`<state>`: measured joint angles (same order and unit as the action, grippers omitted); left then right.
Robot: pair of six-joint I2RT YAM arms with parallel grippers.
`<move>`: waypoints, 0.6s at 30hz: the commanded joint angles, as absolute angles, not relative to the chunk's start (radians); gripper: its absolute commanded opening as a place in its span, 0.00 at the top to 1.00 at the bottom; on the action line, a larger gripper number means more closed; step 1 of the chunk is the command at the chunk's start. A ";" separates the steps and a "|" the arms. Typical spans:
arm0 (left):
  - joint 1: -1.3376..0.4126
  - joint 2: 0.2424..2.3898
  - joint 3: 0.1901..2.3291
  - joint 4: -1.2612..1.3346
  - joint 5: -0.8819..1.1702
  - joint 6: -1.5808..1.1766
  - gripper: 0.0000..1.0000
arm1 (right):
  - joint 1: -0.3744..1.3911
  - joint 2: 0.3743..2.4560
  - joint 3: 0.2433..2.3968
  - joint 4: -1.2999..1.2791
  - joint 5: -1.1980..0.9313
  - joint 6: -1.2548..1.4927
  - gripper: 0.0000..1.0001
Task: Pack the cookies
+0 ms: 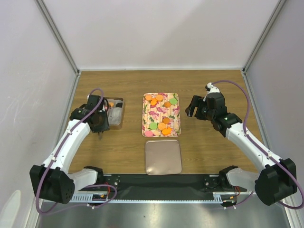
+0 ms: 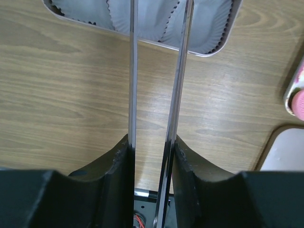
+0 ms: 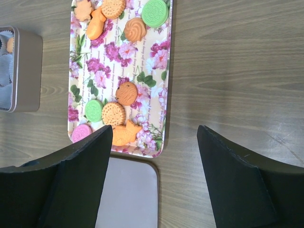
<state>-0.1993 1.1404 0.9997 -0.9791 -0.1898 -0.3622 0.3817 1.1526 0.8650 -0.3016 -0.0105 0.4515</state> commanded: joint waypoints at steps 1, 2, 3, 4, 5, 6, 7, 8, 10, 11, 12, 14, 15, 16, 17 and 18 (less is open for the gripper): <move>-0.172 1.157 0.982 -0.920 -0.141 -0.327 0.61 | 0.380 1.144 0.896 -0.275 -0.023 0.453 0.22; -0.169 1.158 0.982 -0.913 -0.144 -0.328 0.61 | 0.379 1.146 0.896 -0.275 -0.026 0.454 0.22; -0.164 1.161 0.983 -0.908 -0.146 -0.327 0.60 | 0.379 1.146 0.896 -0.273 -0.028 0.454 0.22; -0.158 1.169 0.985 -0.907 -0.143 -0.324 0.60 | 0.380 1.146 0.896 -0.273 -0.028 0.454 0.22; -0.146 1.175 0.988 -0.902 -0.143 -0.315 0.60 | 0.380 1.143 0.896 -0.275 -0.028 0.454 0.22; -0.141 1.178 0.988 -0.899 -0.141 -0.311 0.60 | 0.379 1.143 0.894 -0.272 -0.029 0.454 0.22; -0.137 1.181 0.988 -0.896 -0.140 -0.310 0.60 | 0.379 1.141 0.896 -0.273 -0.028 0.456 0.22; -0.126 1.187 0.986 -0.887 -0.140 -0.302 0.60 | 0.379 1.141 0.894 -0.272 -0.026 0.453 0.22; -0.108 1.196 0.986 -0.882 -0.137 -0.293 0.60 | 0.379 1.138 0.894 -0.275 -0.028 0.453 0.22; -0.103 1.204 0.986 -0.876 -0.135 -0.291 0.60 | 0.379 1.140 0.896 -0.275 -0.026 0.453 0.22; -0.098 1.204 0.986 -0.874 -0.132 -0.288 0.60 | 0.379 1.138 0.894 -0.275 -0.026 0.453 0.22; -0.092 1.210 0.986 -0.868 -0.126 -0.287 0.60 | 0.379 1.135 0.896 -0.276 -0.026 0.453 0.22; -0.092 1.213 0.988 -0.867 -0.126 -0.287 0.60 | 0.379 1.134 0.896 -0.276 -0.026 0.451 0.22; -0.092 1.215 0.988 -0.867 -0.126 -0.287 0.60 | 0.379 1.134 0.894 -0.276 -0.025 0.451 0.22; -0.092 1.215 0.988 -0.865 -0.126 -0.285 0.60 | 0.379 1.134 0.896 -0.275 -0.026 0.451 0.22; -0.092 1.215 0.986 -0.865 -0.123 -0.285 0.60 | 0.380 1.134 0.894 -0.276 -0.025 0.453 0.22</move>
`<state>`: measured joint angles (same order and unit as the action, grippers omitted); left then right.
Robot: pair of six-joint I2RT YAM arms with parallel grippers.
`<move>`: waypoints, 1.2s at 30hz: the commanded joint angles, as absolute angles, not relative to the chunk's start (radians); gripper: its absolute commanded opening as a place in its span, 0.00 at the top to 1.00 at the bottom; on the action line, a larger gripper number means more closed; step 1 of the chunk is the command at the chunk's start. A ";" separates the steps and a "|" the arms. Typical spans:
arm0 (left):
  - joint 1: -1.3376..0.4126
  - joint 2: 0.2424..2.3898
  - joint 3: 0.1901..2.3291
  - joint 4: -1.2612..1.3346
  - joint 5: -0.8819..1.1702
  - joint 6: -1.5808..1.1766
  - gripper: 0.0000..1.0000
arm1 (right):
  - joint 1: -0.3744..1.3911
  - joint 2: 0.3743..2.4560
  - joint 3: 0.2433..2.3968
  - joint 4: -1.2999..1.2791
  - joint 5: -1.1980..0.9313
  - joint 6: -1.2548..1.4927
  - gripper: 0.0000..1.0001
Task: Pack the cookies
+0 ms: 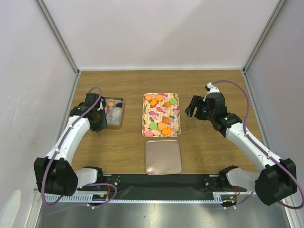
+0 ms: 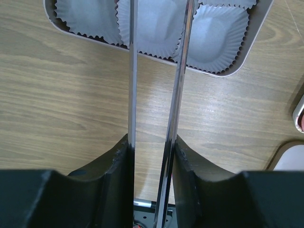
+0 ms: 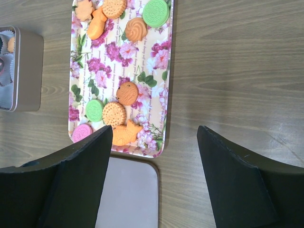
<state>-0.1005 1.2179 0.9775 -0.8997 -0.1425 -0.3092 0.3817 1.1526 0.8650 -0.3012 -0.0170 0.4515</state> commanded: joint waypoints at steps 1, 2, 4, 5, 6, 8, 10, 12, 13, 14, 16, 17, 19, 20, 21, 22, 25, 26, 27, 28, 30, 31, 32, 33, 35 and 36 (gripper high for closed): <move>-0.092 1.213 0.983 -0.861 -0.126 -0.285 0.60 | 0.380 1.134 0.894 -0.275 -0.026 0.453 0.22; -0.091 1.213 0.985 -0.861 -0.123 -0.285 0.60 | 0.379 1.135 0.894 -0.275 -0.026 0.453 0.22; -0.092 1.213 0.982 -0.859 -0.118 -0.287 0.60 | 0.379 1.135 0.894 -0.275 -0.028 0.453 0.22; -0.091 1.213 0.980 -0.859 -0.120 -0.287 0.60 | 0.379 1.134 0.894 -0.276 -0.028 0.453 0.22; -0.092 1.212 0.977 -0.859 -0.120 -0.287 0.60 | 0.379 1.134 0.894 -0.276 -0.028 0.454 0.22; -0.092 1.216 0.974 -0.859 -0.121 -0.287 0.59 | 0.380 1.134 0.894 -0.273 -0.026 0.454 0.22; -0.091 1.216 0.971 -0.859 -0.126 -0.288 0.56 | 0.380 1.134 0.894 -0.276 -0.026 0.453 0.22; -0.091 1.215 0.973 -0.857 -0.129 -0.291 0.52 | 0.379 1.135 0.896 -0.275 -0.028 0.453 0.22; -0.091 1.216 0.974 -0.857 -0.129 -0.293 0.52 | 0.379 1.135 0.894 -0.276 -0.028 0.453 0.22; -0.091 1.215 0.974 -0.857 -0.130 -0.295 0.51 | 0.379 1.134 0.894 -0.275 -0.028 0.453 0.22; -0.091 1.215 0.976 -0.859 -0.135 -0.296 0.50 | 0.380 1.132 0.894 -0.276 -0.028 0.453 0.22; -0.091 1.215 0.977 -0.859 -0.138 -0.296 0.50 | 0.379 1.132 0.896 -0.276 -0.029 0.453 0.22; -0.091 1.209 0.980 -0.861 -0.137 -0.298 0.50 | 0.380 1.135 0.896 -0.275 -0.028 0.453 0.22; -0.091 1.206 0.985 -0.864 -0.135 -0.298 0.50 | 0.379 1.134 0.896 -0.273 -0.031 0.453 0.22; -0.091 1.200 0.998 -0.867 -0.135 -0.296 0.51 | 0.379 1.135 0.896 -0.275 -0.029 0.453 0.22; -0.094 1.197 1.009 -0.879 -0.126 -0.292 0.51 | 0.379 1.135 0.896 -0.273 -0.031 0.453 0.22; -0.133 1.177 1.064 -0.902 -0.144 -0.296 0.52 | 0.379 1.137 0.896 -0.270 -0.029 0.454 0.22; -0.156 1.177 1.083 -0.913 -0.159 -0.302 0.52 | 0.380 1.138 0.896 -0.270 -0.028 0.453 0.22; -0.179 1.186 1.121 -0.923 -0.167 -0.307 0.52 | 0.379 1.141 0.896 -0.273 -0.025 0.453 0.22; -0.234 1.189 1.140 -0.943 -0.175 -0.324 0.51 | 0.380 1.143 0.897 -0.273 -0.022 0.453 0.22; -0.302 1.200 1.184 -0.951 -0.202 -0.345 0.51 | 0.380 1.141 0.897 -0.273 -0.014 0.451 0.22; -0.369 1.215 1.196 -0.957 -0.209 -0.366 0.51 | 0.379 1.141 0.899 -0.275 -0.012 0.448 0.22; -0.403 1.221 1.207 -0.959 -0.216 -0.379 0.51 | 0.379 1.141 0.900 -0.279 -0.008 0.448 0.22; -0.437 1.227 1.222 -0.962 -0.221 -0.391 0.51 | 0.379 1.141 0.899 -0.279 -0.003 0.448 0.22; -0.544 1.252 1.227 -0.957 -0.228 -0.417 0.51 | 0.379 1.143 0.900 -0.282 -0.002 0.446 0.22; -0.578 1.261 1.227 -0.957 -0.235 -0.426 0.52 | 0.379 1.141 0.900 -0.282 -0.002 0.445 0.22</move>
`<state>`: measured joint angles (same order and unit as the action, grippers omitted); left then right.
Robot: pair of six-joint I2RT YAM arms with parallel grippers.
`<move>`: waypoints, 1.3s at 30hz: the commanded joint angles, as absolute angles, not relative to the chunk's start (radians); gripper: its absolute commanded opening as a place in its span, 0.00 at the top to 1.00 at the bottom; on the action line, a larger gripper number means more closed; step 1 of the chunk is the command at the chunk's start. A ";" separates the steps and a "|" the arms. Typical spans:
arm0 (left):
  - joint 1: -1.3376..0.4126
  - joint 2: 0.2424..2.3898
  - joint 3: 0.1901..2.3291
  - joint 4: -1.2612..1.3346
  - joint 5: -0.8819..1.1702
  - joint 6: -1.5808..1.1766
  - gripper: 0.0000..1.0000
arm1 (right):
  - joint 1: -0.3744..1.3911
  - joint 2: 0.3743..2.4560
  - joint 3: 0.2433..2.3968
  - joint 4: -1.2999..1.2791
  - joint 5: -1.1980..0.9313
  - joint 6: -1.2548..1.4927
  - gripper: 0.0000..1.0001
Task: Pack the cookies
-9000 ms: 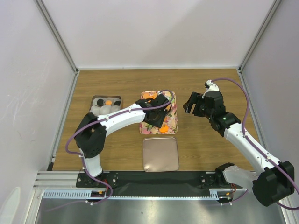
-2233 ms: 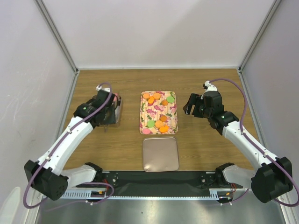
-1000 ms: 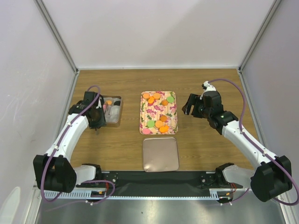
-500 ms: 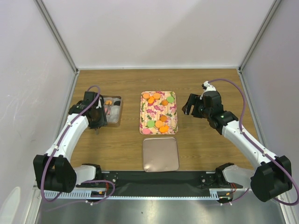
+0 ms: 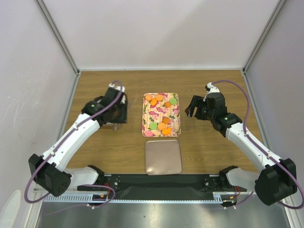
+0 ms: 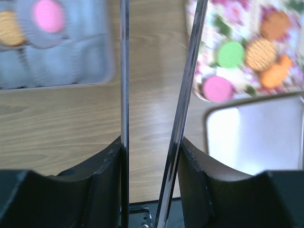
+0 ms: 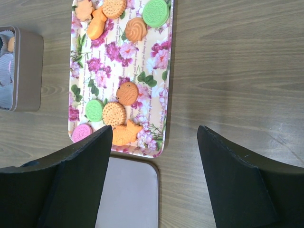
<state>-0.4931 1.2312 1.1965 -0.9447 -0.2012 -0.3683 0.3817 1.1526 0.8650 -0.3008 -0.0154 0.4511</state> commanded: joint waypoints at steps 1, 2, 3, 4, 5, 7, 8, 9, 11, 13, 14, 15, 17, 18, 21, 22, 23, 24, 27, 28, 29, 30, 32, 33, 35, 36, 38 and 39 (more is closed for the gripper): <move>-0.642 1.267 1.224 -0.957 -0.235 -0.445 0.52 | 0.377 1.143 0.900 -0.282 -0.002 0.445 0.22; -0.673 1.282 1.221 -0.951 -0.235 -0.451 0.52 | 0.377 1.146 0.900 -0.284 -0.002 0.443 0.22; -0.702 1.287 1.213 -0.945 -0.233 -0.459 0.51 | 0.377 1.146 0.902 -0.284 0.024 0.445 0.22; -0.757 1.295 1.210 -0.931 -0.232 -0.471 0.51 | 0.377 1.149 0.902 -0.285 0.026 0.442 0.22; -0.781 1.314 1.210 -0.925 -0.227 -0.477 0.51 | 0.377 1.149 0.903 -0.287 0.028 0.443 0.22; -0.846 1.341 1.213 -0.907 -0.219 -0.485 0.51 | 0.377 1.150 0.905 -0.287 0.031 0.443 0.22; -0.863 1.353 1.221 -0.904 -0.218 -0.488 0.50 | 0.377 1.150 0.905 -0.287 0.032 0.442 0.22; -0.894 1.383 1.232 -0.902 -0.213 -0.488 0.50 | 0.379 1.152 0.907 -0.288 0.035 0.440 0.22; -0.917 1.410 1.244 -0.905 -0.215 -0.489 0.50 | 0.377 1.152 0.908 -0.291 0.037 0.439 0.22; -0.942 1.440 1.250 -0.902 -0.218 -0.488 0.50 | 0.377 1.150 0.905 -0.290 0.043 0.439 0.22; -0.945 1.450 1.247 -0.899 -0.219 -0.485 0.50 | 0.377 1.150 0.905 -0.290 0.041 0.439 0.22; -0.949 1.463 1.244 -0.888 -0.219 -0.485 0.50 | 0.377 1.152 0.905 -0.293 0.040 0.439 0.22; -0.951 1.477 1.239 -0.876 -0.215 -0.482 0.50 | 0.377 1.151 0.905 -0.290 0.040 0.440 0.22; -0.953 1.483 1.242 -0.867 -0.212 -0.477 0.50 | 0.379 1.152 0.905 -0.291 0.038 0.440 0.22; -0.953 1.514 1.265 -0.853 -0.215 -0.468 0.50 | 0.377 1.149 0.904 -0.291 0.038 0.440 0.22; -0.953 1.531 1.273 -0.850 -0.218 -0.466 0.50 | 0.377 1.150 0.904 -0.291 0.038 0.442 0.22; -0.953 1.542 1.288 -0.847 -0.219 -0.463 0.50 | 0.377 1.149 0.902 -0.290 0.038 0.440 0.22; -0.953 1.551 1.295 -0.847 -0.221 -0.460 0.50 | 0.377 1.147 0.902 -0.291 0.038 0.442 0.22; -0.950 1.589 1.315 -0.838 -0.222 -0.448 0.48 | 0.377 1.146 0.900 -0.290 0.037 0.442 0.22; -0.950 1.600 1.321 -0.838 -0.222 -0.448 0.49 | 0.377 1.146 0.900 -0.290 0.035 0.440 0.22; -0.950 1.617 1.325 -0.839 -0.219 -0.446 0.49 | 0.379 1.144 0.900 -0.291 0.034 0.440 0.22; -0.946 1.624 1.331 -0.841 -0.216 -0.445 0.48 | 0.379 1.144 0.900 -0.291 0.035 0.442 0.22; -0.943 1.634 1.336 -0.844 -0.216 -0.449 0.49 | 0.379 1.141 0.900 -0.293 0.035 0.439 0.22; -0.939 1.632 1.333 -0.842 -0.213 -0.451 0.48 | 0.377 1.138 0.899 -0.291 0.034 0.440 0.22; -0.933 1.632 1.322 -0.839 -0.209 -0.453 0.48 | 0.377 1.137 0.899 -0.291 0.032 0.442 0.22; -0.925 1.631 1.321 -0.838 -0.206 -0.454 0.48 | 0.377 1.137 0.897 -0.291 0.032 0.442 0.22; -0.919 1.629 1.313 -0.830 -0.190 -0.453 0.48 | 0.377 1.138 0.897 -0.290 0.029 0.443 0.22; -0.913 1.629 1.309 -0.822 -0.184 -0.451 0.48 | 0.377 1.138 0.897 -0.290 0.028 0.443 0.22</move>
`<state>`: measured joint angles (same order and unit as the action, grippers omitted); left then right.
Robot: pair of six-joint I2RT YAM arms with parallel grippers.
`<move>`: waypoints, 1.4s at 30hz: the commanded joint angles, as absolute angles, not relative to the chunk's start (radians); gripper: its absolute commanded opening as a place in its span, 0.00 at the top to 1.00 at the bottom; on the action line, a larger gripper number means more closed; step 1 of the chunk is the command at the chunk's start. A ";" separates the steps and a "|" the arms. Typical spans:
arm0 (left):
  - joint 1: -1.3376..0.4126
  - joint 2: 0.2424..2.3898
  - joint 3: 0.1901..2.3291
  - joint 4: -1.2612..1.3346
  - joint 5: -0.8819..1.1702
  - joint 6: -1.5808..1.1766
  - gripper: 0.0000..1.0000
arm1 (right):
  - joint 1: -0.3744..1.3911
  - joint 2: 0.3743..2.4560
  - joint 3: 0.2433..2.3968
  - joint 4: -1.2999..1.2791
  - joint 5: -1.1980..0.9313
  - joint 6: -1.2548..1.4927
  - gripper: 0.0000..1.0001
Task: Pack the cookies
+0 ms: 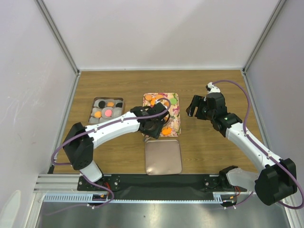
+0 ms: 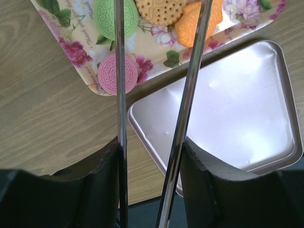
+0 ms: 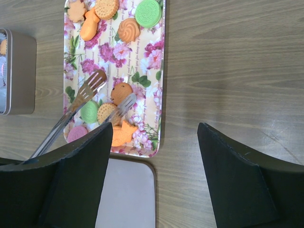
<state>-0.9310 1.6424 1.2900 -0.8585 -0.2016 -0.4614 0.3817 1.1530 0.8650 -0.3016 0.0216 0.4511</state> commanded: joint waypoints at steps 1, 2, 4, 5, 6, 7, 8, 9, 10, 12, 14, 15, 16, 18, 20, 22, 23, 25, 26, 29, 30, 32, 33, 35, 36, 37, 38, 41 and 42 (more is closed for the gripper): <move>-0.911 1.629 1.305 -0.819 -0.175 -0.451 0.48 | 0.379 1.137 0.896 -0.287 0.028 0.443 0.22; -0.908 1.629 1.305 -0.816 -0.169 -0.449 0.48 | 0.377 1.137 0.896 -0.288 0.026 0.443 0.22; -0.902 1.632 1.302 -0.812 -0.164 -0.446 0.48 | 0.377 1.137 0.896 -0.290 0.028 0.443 0.22; -0.900 1.635 1.299 -0.811 -0.157 -0.439 0.49 | 0.377 1.134 0.896 -0.288 0.028 0.443 0.22; -0.899 1.637 1.301 -0.811 -0.155 -0.437 0.49 | 0.377 1.134 0.896 -0.288 0.026 0.443 0.22; -0.899 1.643 1.302 -0.815 -0.153 -0.437 0.49 | 0.377 1.134 0.897 -0.288 0.026 0.443 0.22; -0.900 1.644 1.301 -0.816 -0.152 -0.434 0.49 | 0.379 1.134 0.896 -0.288 0.028 0.443 0.22; -0.899 1.646 1.301 -0.816 -0.153 -0.434 0.49 | 0.377 1.134 0.896 -0.288 0.028 0.443 0.22; -0.899 1.647 1.298 -0.816 -0.153 -0.436 0.49 | 0.379 1.134 0.896 -0.287 0.028 0.443 0.22; -0.897 1.647 1.292 -0.815 -0.150 -0.437 0.49 | 0.377 1.132 0.896 -0.287 0.026 0.443 0.22; -0.896 1.649 1.284 -0.811 -0.147 -0.437 0.49 | 0.379 1.131 0.896 -0.288 0.025 0.443 0.22; -0.896 1.649 1.282 -0.810 -0.147 -0.437 0.49 | 0.377 1.134 0.897 -0.287 0.025 0.443 0.22; -0.894 1.652 1.282 -0.811 -0.147 -0.437 0.49 | 0.377 1.132 0.896 -0.288 0.025 0.445 0.22; -0.893 1.655 1.281 -0.808 -0.146 -0.434 0.49 | 0.377 1.134 0.896 -0.288 0.026 0.443 0.22; -0.891 1.658 1.281 -0.807 -0.146 -0.434 0.49 | 0.377 1.132 0.896 -0.288 0.026 0.445 0.22; -0.890 1.661 1.279 -0.807 -0.146 -0.434 0.50 | 0.377 1.131 0.896 -0.288 0.028 0.443 0.22; -0.888 1.663 1.278 -0.805 -0.147 -0.434 0.50 | 0.379 1.129 0.896 -0.288 0.028 0.443 0.22; -0.887 1.661 1.276 -0.804 -0.144 -0.433 0.51 | 0.379 1.132 0.896 -0.285 0.026 0.445 0.22; -0.887 1.661 1.273 -0.804 -0.144 -0.433 0.51 | 0.377 1.132 0.896 -0.287 0.026 0.445 0.22; -0.881 1.664 1.272 -0.802 -0.143 -0.431 0.54 | 0.377 1.134 0.896 -0.285 0.023 0.445 0.22; -0.881 1.664 1.272 -0.801 -0.140 -0.431 0.55 | 0.377 1.135 0.896 -0.285 0.023 0.445 0.22; -0.877 1.664 1.273 -0.802 -0.140 -0.426 0.57 | 0.379 1.135 0.896 -0.285 0.023 0.445 0.22; -0.877 1.666 1.273 -0.802 -0.141 -0.426 0.58 | 0.377 1.134 0.896 -0.285 0.021 0.446 0.22; -0.874 1.663 1.279 -0.808 -0.143 -0.425 0.59 | 0.377 1.134 0.896 -0.287 0.025 0.445 0.22; -0.874 1.660 1.284 -0.810 -0.146 -0.423 0.60 | 0.377 1.134 0.896 -0.285 0.023 0.445 0.22; -0.870 1.654 1.288 -0.811 -0.150 -0.423 0.60 | 0.377 1.134 0.896 -0.285 0.025 0.445 0.22; -0.867 1.649 1.292 -0.811 -0.150 -0.422 0.60 | 0.379 1.134 0.896 -0.284 0.025 0.445 0.22; -0.851 1.635 1.305 -0.815 -0.163 -0.417 0.60 | 0.377 1.135 0.896 -0.285 0.025 0.445 0.22; -0.847 1.631 1.311 -0.813 -0.164 -0.417 0.60 | 0.377 1.134 0.896 -0.287 0.026 0.445 0.22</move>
